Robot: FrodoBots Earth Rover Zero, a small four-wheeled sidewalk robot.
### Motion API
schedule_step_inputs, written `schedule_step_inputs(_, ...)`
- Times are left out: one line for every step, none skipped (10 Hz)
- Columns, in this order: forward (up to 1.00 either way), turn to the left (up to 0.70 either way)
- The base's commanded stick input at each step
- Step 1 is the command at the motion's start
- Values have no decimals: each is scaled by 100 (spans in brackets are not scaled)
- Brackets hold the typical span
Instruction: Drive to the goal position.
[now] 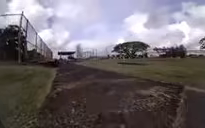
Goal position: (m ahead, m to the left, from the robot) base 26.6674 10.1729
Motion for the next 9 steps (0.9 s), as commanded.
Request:
schedule_step_inputs(85,28)
schedule_step_inputs(85,31)
schedule_step_inputs(85,31)
schedule_step_inputs(85,29)
schedule_step_inputs(85,19)
schedule_step_inputs(85,10)
schedule_step_inputs(85,3)
schedule_step_inputs(85,8)
schedule_step_inputs(85,25)
